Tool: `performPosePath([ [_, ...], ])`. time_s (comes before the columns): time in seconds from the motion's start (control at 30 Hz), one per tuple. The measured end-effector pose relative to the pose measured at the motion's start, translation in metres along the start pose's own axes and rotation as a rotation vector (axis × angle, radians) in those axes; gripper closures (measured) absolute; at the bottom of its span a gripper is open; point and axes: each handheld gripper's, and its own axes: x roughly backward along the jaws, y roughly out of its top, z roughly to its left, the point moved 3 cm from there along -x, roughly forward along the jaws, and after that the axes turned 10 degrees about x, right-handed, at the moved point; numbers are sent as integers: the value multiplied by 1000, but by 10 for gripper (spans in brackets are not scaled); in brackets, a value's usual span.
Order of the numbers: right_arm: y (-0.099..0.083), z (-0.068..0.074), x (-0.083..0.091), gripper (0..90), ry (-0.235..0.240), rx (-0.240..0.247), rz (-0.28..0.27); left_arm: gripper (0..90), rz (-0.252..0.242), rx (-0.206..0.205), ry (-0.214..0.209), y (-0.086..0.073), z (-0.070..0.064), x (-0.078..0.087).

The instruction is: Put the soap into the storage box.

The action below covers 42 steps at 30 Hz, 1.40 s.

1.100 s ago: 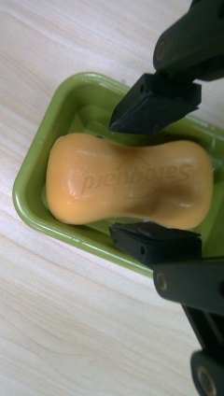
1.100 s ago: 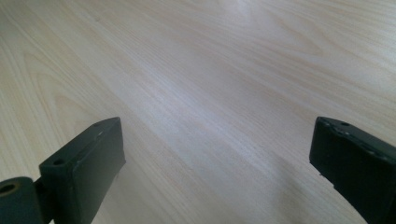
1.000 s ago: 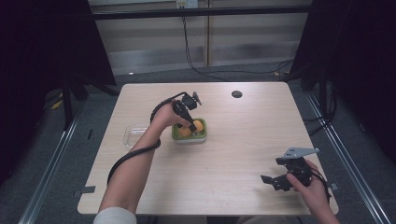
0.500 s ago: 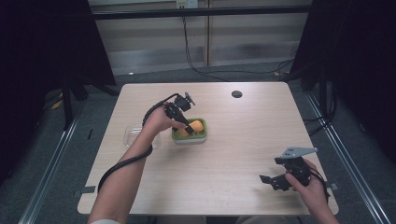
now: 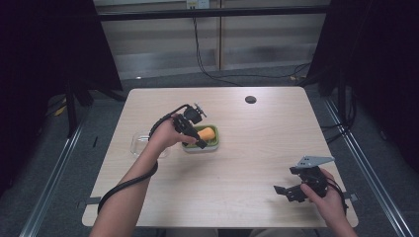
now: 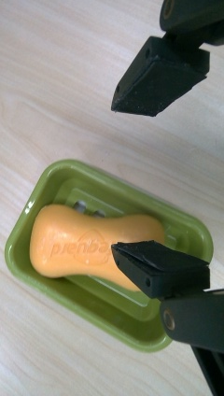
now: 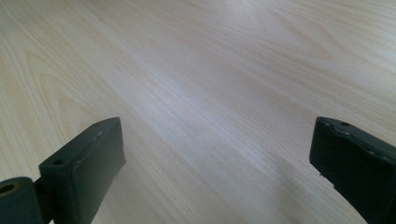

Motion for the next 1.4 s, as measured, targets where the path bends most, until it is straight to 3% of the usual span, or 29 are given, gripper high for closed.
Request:
performPosePath([
  [0.03,0,0,0,33,0,5,1,263,-11,15,-1,-1,-2,0],
  [0.1,0,0,-1,33,2,1,4,259,-8,-6,-10,-4,-2,0],
  [0.13,0,0,-1,33,0,3,4,258,-32,20,-18,-5,-4,-2],
  [0.2,0,1,-1,33,3,1,5,257,-19,-15,-11,-7,-4,-2],
  [0.3,0,1,-2,33,0,6,6,244,-40,-9,-17,-11,-9,-4],
  [0.33,0,1,-2,33,1,8,6,244,-27,-30,-19,-11,-9,-3],
  [0.4,0,1,-2,33,5,-1,12,242,-54,-2,-32,-13,-13,-6],
  [0.43,0,1,-3,33,2,3,13,240,-36,-28,-23,-15,-12,-5],
  [0.53,0,2,-4,33,3,3,12,237,-56,-9,-36,-18,-15,-8],
  [0.73,0,2,-4,33,5,7,14,228,-51,-17,-44,-26,-20,-13],
  [1.27,0,2,-5,33,6,2,15,188,-104,-17,-60,-43,-28,-24],
  [1.4,0,2,-5,33,7,6,16,187,-93,-18,-53,-45,-28,-28],
])
